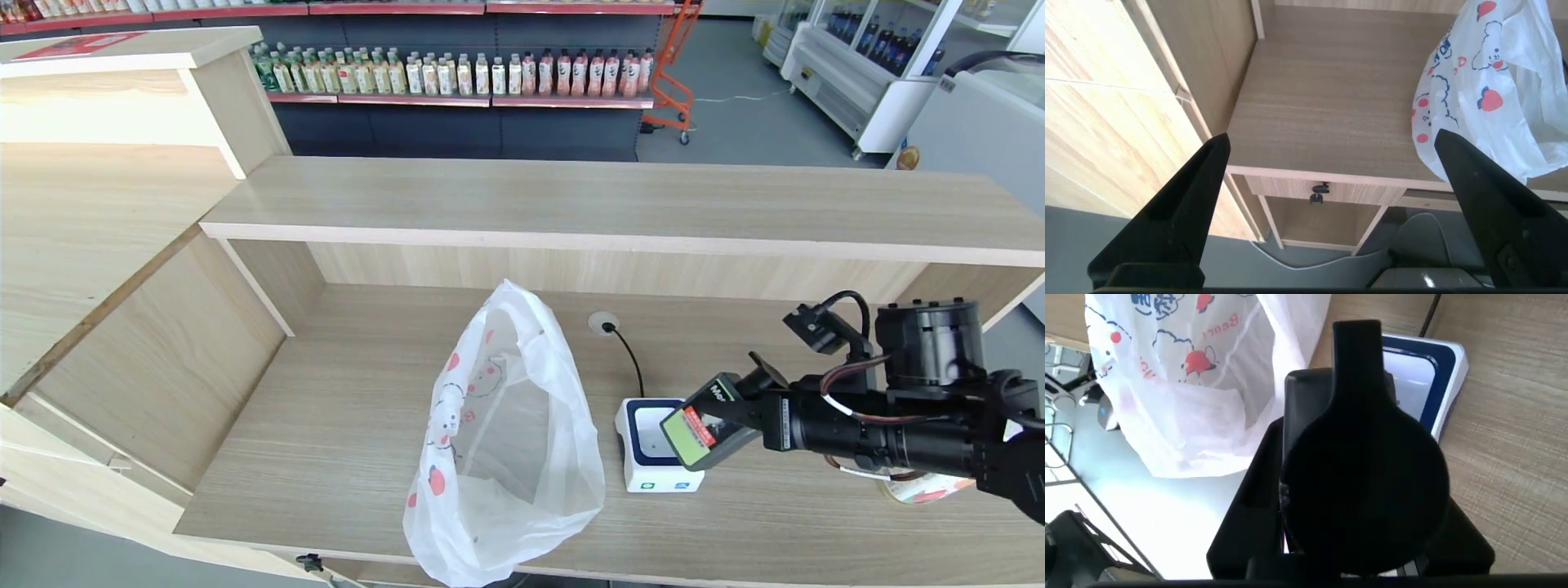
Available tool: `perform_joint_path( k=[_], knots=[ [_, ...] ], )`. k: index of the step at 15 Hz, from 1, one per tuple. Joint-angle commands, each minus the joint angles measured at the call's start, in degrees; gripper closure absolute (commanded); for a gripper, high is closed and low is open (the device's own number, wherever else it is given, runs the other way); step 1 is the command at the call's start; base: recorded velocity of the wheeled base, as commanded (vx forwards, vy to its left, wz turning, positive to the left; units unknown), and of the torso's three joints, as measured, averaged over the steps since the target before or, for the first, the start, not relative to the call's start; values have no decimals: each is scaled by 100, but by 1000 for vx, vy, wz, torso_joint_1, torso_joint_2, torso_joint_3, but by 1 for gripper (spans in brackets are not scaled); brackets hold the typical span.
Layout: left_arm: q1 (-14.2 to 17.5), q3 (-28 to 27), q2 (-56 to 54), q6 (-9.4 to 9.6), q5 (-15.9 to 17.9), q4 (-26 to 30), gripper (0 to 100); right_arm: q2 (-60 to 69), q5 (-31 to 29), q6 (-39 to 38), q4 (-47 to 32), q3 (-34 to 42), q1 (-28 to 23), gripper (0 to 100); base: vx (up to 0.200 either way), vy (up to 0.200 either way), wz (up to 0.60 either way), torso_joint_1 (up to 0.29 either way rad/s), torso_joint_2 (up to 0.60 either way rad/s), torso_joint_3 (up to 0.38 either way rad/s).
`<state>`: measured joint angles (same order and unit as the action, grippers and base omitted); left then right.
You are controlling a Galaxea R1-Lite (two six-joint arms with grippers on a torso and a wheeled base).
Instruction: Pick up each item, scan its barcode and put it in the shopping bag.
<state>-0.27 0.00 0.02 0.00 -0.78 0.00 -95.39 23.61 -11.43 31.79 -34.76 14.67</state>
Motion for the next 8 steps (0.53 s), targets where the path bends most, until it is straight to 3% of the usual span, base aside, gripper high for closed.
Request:
perform_joint_path(
  k=[1, 8],
  knots=[
    [0, 0, -2, 0, -1, 0, 0, -814, 21, 18, 204, -304, 19, 100, 0, 0, 0, 0, 0, 0],
    [0, 0, -2, 0, -1, 0, 0, -1746, 267, 18, 591, -831, 107, 100, 0, 0, 0, 0, 0, 0]
  ],
)
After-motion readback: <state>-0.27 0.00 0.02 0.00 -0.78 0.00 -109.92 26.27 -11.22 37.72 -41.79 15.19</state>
